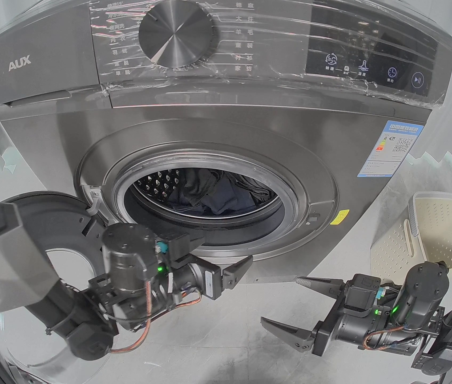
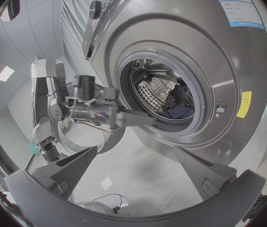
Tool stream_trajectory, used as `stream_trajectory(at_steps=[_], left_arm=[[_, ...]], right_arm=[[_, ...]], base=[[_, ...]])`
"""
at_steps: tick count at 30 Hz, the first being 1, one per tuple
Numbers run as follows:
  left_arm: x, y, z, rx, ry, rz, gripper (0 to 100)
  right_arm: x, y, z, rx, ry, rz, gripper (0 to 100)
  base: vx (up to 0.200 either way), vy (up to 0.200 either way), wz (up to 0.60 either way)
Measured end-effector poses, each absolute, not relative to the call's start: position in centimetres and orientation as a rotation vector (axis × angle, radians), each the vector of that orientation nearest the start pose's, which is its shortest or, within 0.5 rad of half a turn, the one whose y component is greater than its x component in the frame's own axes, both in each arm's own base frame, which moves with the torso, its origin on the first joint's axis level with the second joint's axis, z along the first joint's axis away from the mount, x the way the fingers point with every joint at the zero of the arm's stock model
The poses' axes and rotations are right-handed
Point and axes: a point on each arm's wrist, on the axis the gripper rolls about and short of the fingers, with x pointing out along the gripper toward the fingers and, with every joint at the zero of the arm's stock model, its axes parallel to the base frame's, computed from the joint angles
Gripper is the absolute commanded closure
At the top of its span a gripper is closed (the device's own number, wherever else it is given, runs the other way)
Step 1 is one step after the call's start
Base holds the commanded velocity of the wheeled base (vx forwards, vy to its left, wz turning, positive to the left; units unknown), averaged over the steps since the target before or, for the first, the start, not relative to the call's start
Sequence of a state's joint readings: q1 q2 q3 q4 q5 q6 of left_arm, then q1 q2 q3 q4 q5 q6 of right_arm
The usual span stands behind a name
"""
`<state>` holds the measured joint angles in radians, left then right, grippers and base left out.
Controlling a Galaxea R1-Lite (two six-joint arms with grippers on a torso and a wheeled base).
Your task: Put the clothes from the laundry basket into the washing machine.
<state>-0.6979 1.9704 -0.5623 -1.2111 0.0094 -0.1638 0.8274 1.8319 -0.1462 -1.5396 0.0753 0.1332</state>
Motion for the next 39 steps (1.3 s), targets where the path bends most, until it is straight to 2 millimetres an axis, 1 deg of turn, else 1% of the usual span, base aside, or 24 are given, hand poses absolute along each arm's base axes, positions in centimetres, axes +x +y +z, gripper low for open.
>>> stream_trajectory(at_steps=[6,8,14,21,22,27,31,36,39], left_arm=[[19.2,-18.0,11.6,-0.115,0.194,-0.723,0],[17.8,-16.9,12.0,-0.123,0.179,-0.721,0],[14.9,-14.2,13.1,-0.148,0.126,-0.663,0],[13.3,-12.5,13.5,-0.153,0.095,-0.619,0],[13.1,-12.2,13.6,-0.155,0.087,-0.603,0],[12.3,-11.2,14.0,-0.171,0.057,-0.567,0],[11.6,-10.2,14.2,-0.178,0.039,-0.538,0],[10.8,-8.7,14.7,-0.178,0.027,-0.486,0],[10.1,-7.7,14.6,-0.163,0.051,-0.45,0]], right_arm=[[15.5,16.7,9.7,0.075,0.187,0.872,0],[15.4,16.5,9.8,0.078,0.186,0.855,0],[15.1,15.6,10.6,0.1,0.152,0.768,0],[15.0,13.1,12.0,0.119,0.087,0.664,0],[14.9,12.3,12.2,0.119,0.081,0.634,0],[14.6,9.7,12.2,0.094,0.118,0.527,0],[13.7,8.0,12.2,0.065,0.171,0.469,0],[11.9,6.2,12.8,0.057,0.188,0.417,0],[11.0,5.2,13.1,0.06,0.184,0.383,0]], base=[[0.0,0.0,0.0],[-0.2,0.0,0.0],[-0.2,0.0,0.0],[-0.2,0.0,0.0],[-0.2,0.0,0.0],[-0.2,0.0,0.0],[-0.2,0.0,0.0],[-0.2,0.0,0.0],[0.0,0.0,0.0]])
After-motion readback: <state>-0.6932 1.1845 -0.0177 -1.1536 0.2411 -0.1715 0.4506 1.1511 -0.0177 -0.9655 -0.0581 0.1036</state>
